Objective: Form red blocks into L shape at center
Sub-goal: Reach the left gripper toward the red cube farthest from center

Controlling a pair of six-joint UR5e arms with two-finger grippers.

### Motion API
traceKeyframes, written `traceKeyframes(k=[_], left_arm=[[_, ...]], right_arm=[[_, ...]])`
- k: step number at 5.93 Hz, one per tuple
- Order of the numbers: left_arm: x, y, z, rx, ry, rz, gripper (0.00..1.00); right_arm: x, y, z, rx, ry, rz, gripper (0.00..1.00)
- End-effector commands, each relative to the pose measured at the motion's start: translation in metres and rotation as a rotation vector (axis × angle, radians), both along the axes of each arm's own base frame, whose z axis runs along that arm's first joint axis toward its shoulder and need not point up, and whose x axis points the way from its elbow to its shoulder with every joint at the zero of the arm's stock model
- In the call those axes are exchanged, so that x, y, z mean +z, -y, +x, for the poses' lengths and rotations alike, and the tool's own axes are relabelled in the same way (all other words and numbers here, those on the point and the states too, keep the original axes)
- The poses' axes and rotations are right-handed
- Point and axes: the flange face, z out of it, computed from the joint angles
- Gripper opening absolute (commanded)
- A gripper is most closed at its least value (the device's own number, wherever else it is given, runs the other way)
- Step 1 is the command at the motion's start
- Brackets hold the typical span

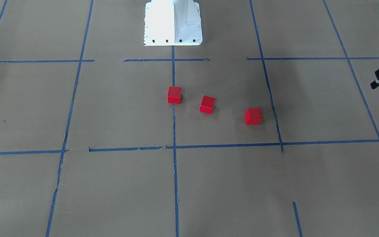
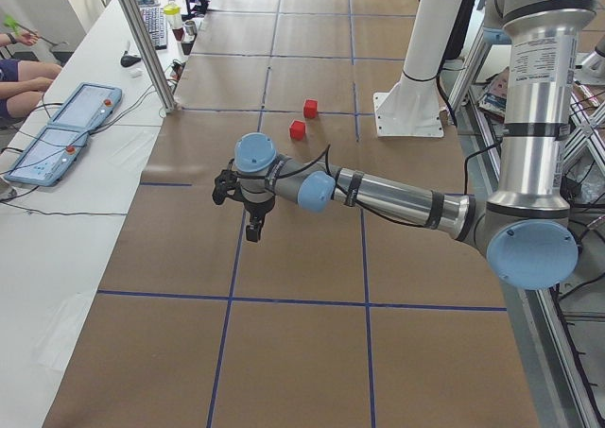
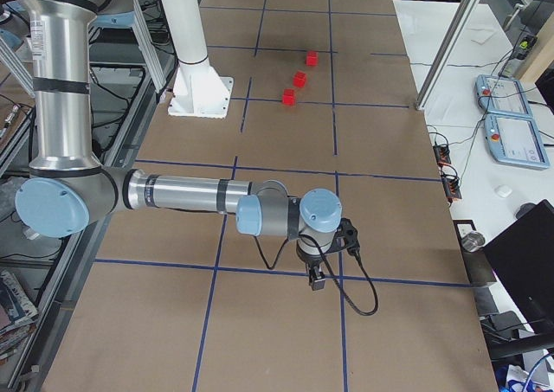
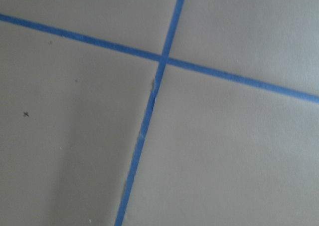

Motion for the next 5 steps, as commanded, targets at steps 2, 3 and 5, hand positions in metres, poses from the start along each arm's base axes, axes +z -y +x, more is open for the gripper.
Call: traceKeyframes(k=[2, 3, 5], left_arm=[[-0.138, -0.001, 0.175, 0.079, -0.114, -0.075, 1.0], [-0.177, -0.009, 0.235, 0.014, -0.079, -0.07, 1.0], [-0.222, -0.046, 0.354, -0.004, -0.039, -0.042, 1.0]], right_arm=[[0.004, -0.052, 0.003, 0.077, -0.004, -0.051, 1.0], [0.001, -0.048, 0.002, 0.087, -0.004, -0.043, 1.0], [0.0, -0.047, 0.002, 0.086, -0.002, -0.041, 1.0]])
